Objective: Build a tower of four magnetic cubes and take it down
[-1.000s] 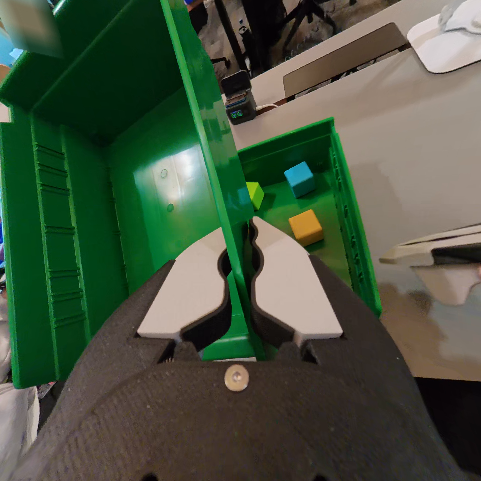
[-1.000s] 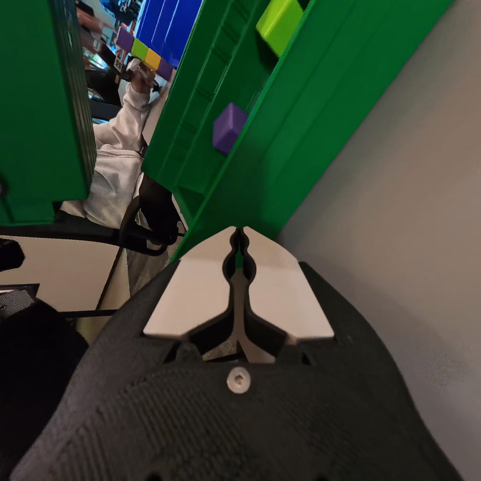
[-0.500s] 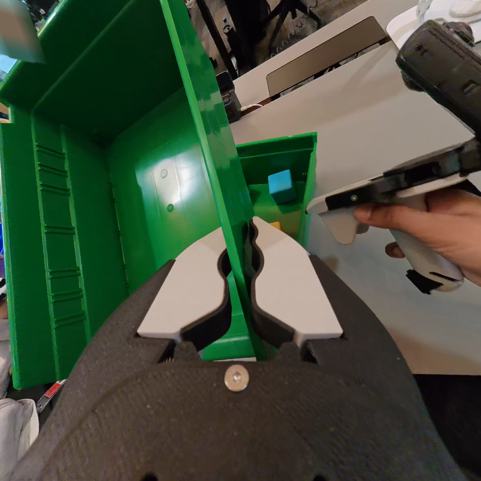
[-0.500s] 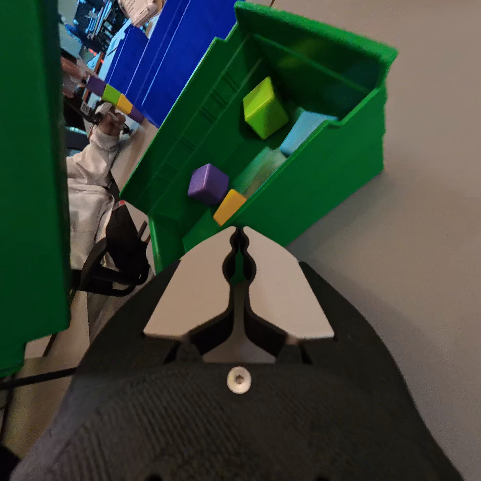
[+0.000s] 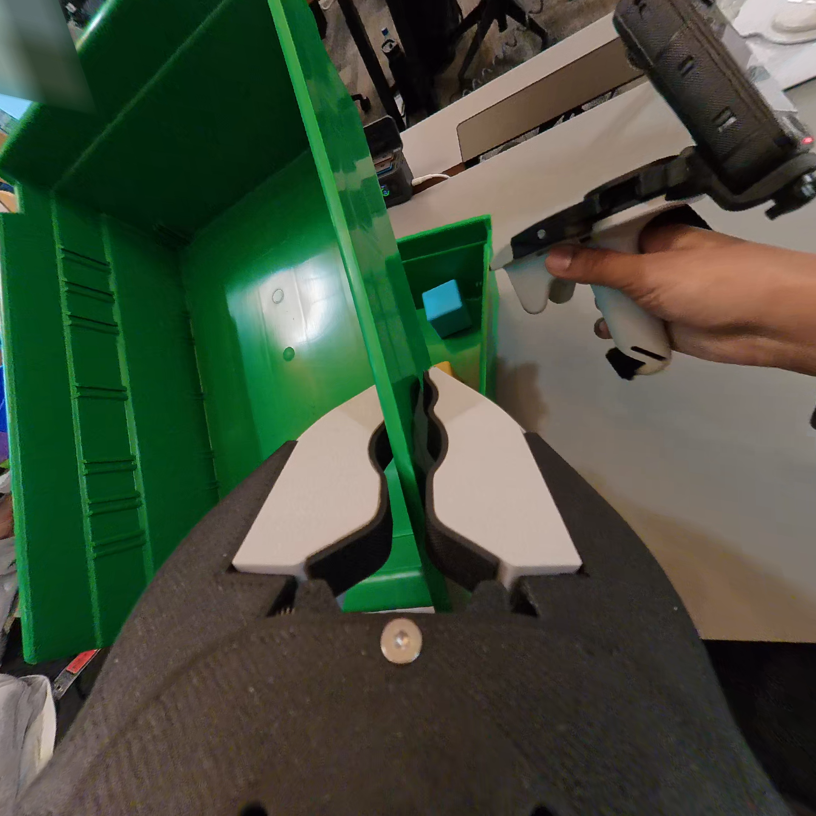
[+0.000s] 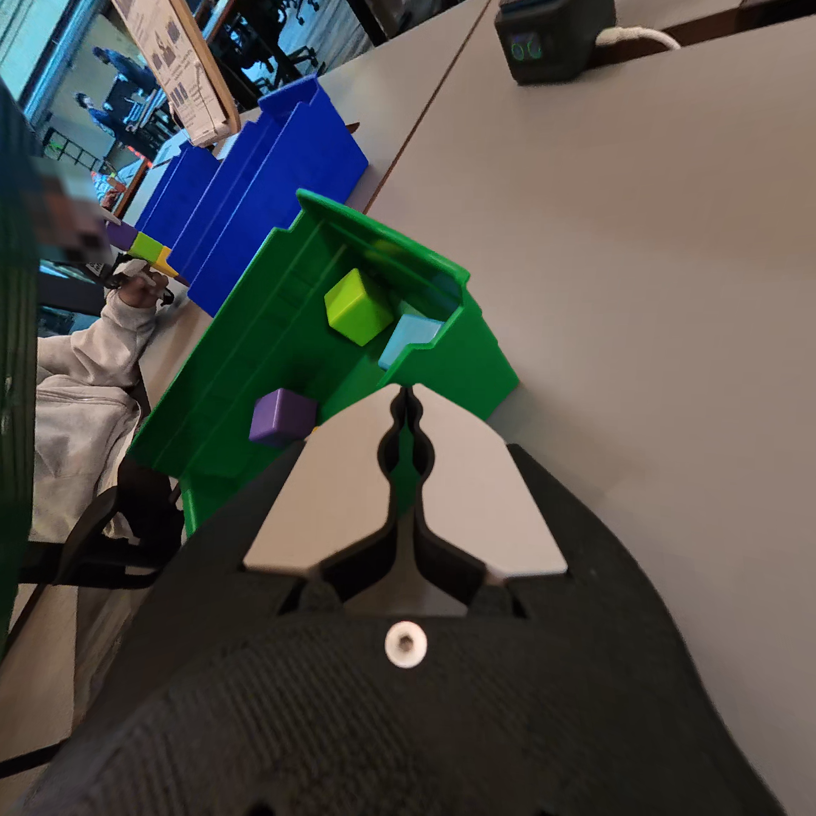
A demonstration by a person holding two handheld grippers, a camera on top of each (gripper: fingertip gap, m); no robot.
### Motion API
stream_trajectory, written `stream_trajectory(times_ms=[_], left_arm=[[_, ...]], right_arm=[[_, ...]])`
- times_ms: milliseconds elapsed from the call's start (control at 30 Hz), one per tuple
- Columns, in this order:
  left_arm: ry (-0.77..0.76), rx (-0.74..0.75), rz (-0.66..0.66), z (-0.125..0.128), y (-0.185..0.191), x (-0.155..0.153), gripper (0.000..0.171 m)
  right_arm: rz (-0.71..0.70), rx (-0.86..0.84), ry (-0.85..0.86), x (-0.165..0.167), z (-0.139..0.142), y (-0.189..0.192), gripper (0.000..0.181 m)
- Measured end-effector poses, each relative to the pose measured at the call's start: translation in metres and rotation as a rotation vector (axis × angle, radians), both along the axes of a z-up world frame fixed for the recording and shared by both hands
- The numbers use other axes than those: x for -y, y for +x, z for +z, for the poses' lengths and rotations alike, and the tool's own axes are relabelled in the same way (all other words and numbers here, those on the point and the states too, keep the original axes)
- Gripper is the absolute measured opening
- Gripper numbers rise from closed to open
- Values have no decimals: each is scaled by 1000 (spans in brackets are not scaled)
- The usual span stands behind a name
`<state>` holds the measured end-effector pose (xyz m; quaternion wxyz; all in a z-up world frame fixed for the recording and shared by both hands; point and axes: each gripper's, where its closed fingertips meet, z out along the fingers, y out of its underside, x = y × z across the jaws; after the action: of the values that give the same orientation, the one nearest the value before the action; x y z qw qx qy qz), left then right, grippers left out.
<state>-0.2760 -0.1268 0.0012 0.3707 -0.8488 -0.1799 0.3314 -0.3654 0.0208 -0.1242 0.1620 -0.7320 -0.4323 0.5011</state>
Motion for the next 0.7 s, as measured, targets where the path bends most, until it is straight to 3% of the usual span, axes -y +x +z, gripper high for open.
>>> stream_trajectory(times_ms=[167,300,467,700], left_arm=[[11,4,-25,1,5,-7,14],[22,25,-67,2,16,-20,14],[1,65,-195,-6,51,-56,14],[-79,92,-462,-37,140,-130,14]], right_arm=[[23,-48,70,-6,7,-8,1],[53,-196,59,-14,41,29,1],[35,-347,59,-52,71,142,0],[-96,-307,386,-146,58,329,0]])
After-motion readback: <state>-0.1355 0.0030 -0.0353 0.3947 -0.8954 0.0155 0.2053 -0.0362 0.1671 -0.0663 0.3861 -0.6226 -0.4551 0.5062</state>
